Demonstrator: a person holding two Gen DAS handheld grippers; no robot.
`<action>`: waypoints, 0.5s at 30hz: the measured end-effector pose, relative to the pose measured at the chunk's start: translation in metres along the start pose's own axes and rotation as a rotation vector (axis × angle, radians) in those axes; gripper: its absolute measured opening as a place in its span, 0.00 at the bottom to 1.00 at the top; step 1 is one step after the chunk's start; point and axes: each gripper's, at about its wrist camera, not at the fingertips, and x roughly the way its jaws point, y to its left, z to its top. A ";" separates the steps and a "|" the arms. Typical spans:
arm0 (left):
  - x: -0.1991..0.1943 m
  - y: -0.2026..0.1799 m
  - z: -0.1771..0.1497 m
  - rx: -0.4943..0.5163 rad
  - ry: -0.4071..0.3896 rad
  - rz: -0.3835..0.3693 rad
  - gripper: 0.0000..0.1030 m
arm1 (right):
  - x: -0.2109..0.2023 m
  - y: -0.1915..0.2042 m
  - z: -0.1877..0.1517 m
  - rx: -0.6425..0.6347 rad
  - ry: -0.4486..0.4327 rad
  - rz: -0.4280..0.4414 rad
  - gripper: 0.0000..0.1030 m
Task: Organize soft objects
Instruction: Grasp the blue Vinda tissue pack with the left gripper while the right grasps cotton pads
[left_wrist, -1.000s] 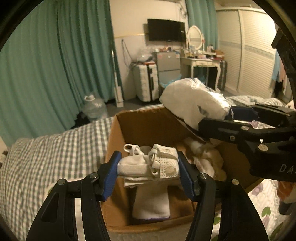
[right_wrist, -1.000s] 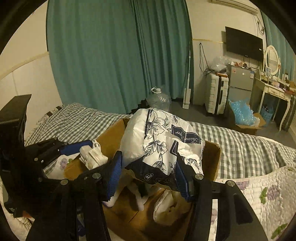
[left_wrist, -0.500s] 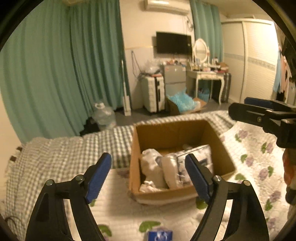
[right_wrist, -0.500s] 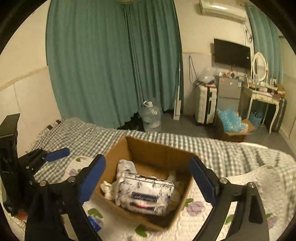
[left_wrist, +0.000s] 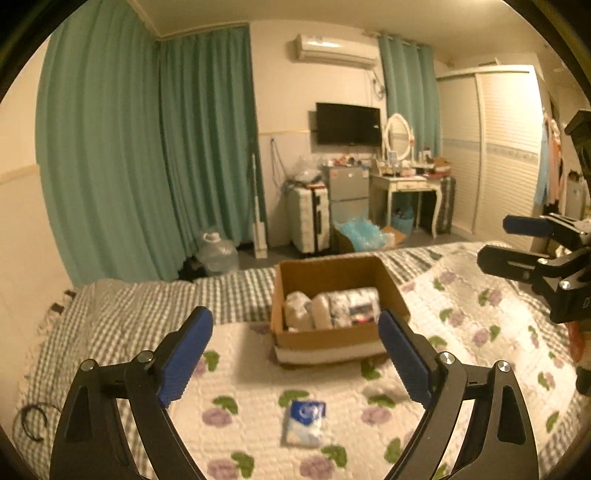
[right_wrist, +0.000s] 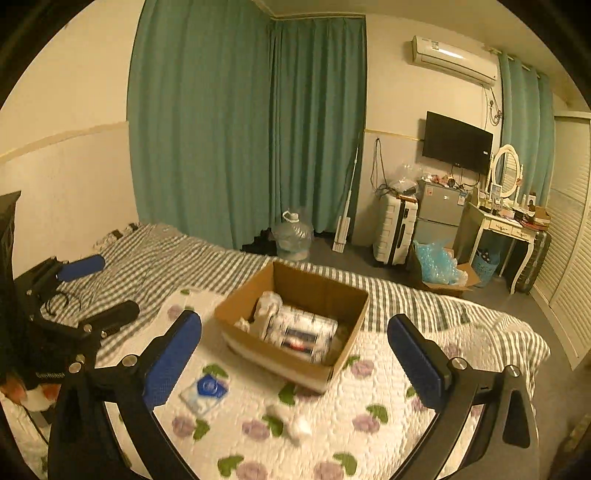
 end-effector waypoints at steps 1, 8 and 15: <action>-0.002 0.000 -0.005 0.000 0.002 -0.005 0.90 | -0.002 0.002 -0.006 -0.004 0.002 -0.006 0.98; 0.013 -0.004 -0.048 0.001 0.066 0.044 0.90 | 0.030 0.011 -0.055 -0.013 0.067 -0.012 0.98; 0.068 -0.004 -0.093 -0.031 0.193 0.033 0.90 | 0.106 0.000 -0.102 0.027 0.195 -0.005 0.98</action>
